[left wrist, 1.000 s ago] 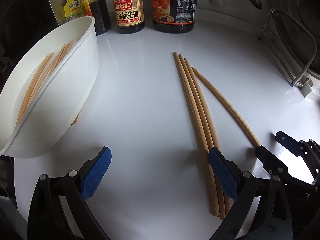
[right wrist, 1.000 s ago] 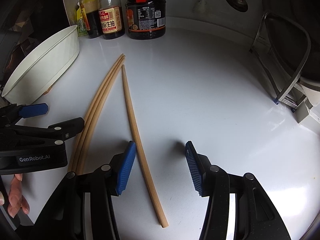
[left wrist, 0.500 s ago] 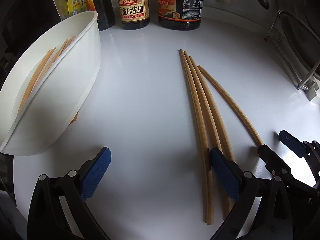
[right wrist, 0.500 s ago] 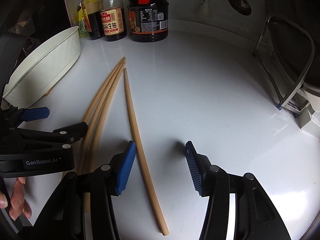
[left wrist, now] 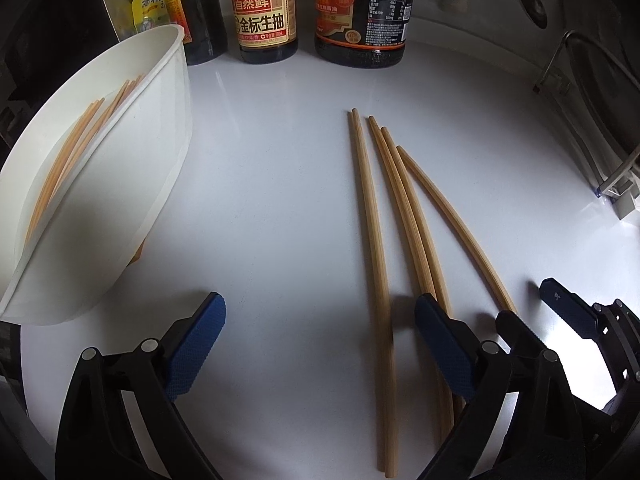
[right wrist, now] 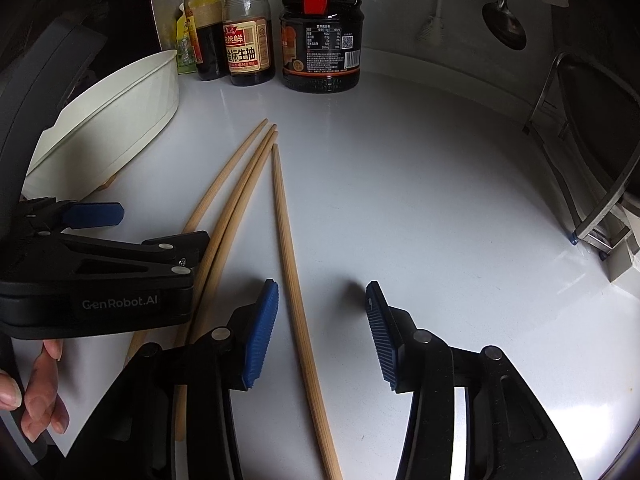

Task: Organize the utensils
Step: 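Lower both open tools over the loose chopsticks and align with single chopsticks, then close the right tool on one chopstick while the left tool grasps another, then lift both held chopsticks and carry them over the white basin, then open both tools to release the chopsticks into the basin, then withdraw both open tools from the basin toward the last two chopsticks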

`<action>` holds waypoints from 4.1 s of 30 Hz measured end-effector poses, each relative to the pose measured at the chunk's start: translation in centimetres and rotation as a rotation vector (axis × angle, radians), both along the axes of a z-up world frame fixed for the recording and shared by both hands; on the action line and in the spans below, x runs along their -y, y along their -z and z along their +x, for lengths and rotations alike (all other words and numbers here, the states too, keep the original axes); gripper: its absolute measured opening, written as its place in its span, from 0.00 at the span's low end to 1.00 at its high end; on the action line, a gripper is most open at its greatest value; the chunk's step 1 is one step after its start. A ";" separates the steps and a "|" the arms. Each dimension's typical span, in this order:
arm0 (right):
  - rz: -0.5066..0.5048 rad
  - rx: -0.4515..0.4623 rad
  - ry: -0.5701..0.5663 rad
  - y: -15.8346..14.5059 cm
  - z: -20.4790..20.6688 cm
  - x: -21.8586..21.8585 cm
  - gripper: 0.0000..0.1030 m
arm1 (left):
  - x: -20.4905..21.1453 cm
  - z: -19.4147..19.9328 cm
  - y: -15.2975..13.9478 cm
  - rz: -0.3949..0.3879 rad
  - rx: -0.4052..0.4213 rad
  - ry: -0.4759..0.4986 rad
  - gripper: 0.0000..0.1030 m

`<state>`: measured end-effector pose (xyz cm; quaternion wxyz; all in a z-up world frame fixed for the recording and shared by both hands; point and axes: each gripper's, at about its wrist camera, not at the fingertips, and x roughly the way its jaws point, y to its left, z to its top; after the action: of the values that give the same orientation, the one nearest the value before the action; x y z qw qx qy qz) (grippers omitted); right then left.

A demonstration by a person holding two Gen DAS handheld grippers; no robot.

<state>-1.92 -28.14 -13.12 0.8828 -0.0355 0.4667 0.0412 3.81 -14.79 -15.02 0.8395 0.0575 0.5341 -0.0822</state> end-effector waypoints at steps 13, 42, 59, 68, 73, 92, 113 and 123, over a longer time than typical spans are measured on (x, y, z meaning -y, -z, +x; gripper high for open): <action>-0.011 0.003 -0.044 0.3 0.1 -1.3 0.07 | 1.2 -0.4 -0.4 -0.015 0.035 0.060 0.29; 0.140 0.062 0.151 -8.2 -1.3 -3.9 0.06 | -4.9 -1.3 -9.6 -0.181 0.075 0.200 0.07; 0.234 0.071 -0.060 -10.8 11.1 -20.9 0.06 | -23.1 7.9 -12.9 -0.106 0.127 -0.015 0.07; 0.219 -0.058 -0.049 -6.9 15.0 -25.9 0.06 | -25.5 11.3 -8.9 -0.099 0.036 -0.029 0.07; 0.204 -0.115 -0.022 -5.0 16.1 -26.6 0.06 | -26.0 12.2 -7.0 -0.114 -0.014 -0.025 0.07; 0.195 -0.132 0.008 -4.2 16.1 -25.6 0.08 | -26.6 12.1 -6.6 -0.124 -0.017 -0.059 0.38; 0.205 -0.064 -0.024 -7.9 10.0 -23.3 0.18 | -27.6 6.6 -11.1 -0.097 0.097 -0.167 0.63; 0.201 -0.038 -0.038 -9.4 6.4 -21.2 0.20 | -25.6 3.1 -12.9 -0.101 0.132 -0.163 0.63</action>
<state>4.47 -6.93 -3.71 0.8720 0.0452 0.4760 0.1053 6.88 10.83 -2.13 0.8786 -0.0234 0.4756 -0.0364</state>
